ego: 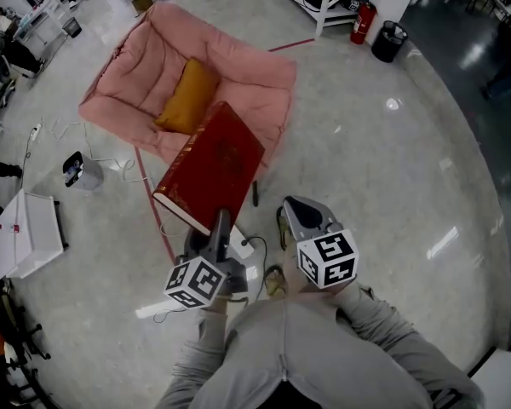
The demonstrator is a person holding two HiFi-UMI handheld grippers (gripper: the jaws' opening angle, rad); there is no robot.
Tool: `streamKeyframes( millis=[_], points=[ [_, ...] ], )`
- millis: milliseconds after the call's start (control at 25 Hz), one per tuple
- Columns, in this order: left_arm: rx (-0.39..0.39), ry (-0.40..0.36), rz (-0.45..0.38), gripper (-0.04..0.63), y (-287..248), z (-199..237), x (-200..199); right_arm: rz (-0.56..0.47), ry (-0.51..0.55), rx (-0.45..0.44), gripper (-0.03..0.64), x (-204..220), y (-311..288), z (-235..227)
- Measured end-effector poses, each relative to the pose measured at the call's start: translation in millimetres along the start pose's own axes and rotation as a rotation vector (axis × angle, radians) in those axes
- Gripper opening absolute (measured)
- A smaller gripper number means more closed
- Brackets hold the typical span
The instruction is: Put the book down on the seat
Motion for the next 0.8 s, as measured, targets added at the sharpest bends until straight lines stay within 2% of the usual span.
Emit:
streamKeyframes(
  millis=[280,800],
  points=[
    [-0.026,-0.004,0.014,0.244,-55,3,-3,0.017,-0.002,-0.024,0.0,-11,-41,-36],
    [-0.123,0.014,0.043,0.244,-182,15,-20,0.084,0.025,-0.07,0.0,-54,-131,-111]
  ],
)
Point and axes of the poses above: the fingertips, and each gripper's own axes: y backward along the fingers, z to its left, x out of its underside, the point moved 3 cm from there along y, backward along the fingers, and after that the axes turned 5 degrees about y, right-handed, at the moved point
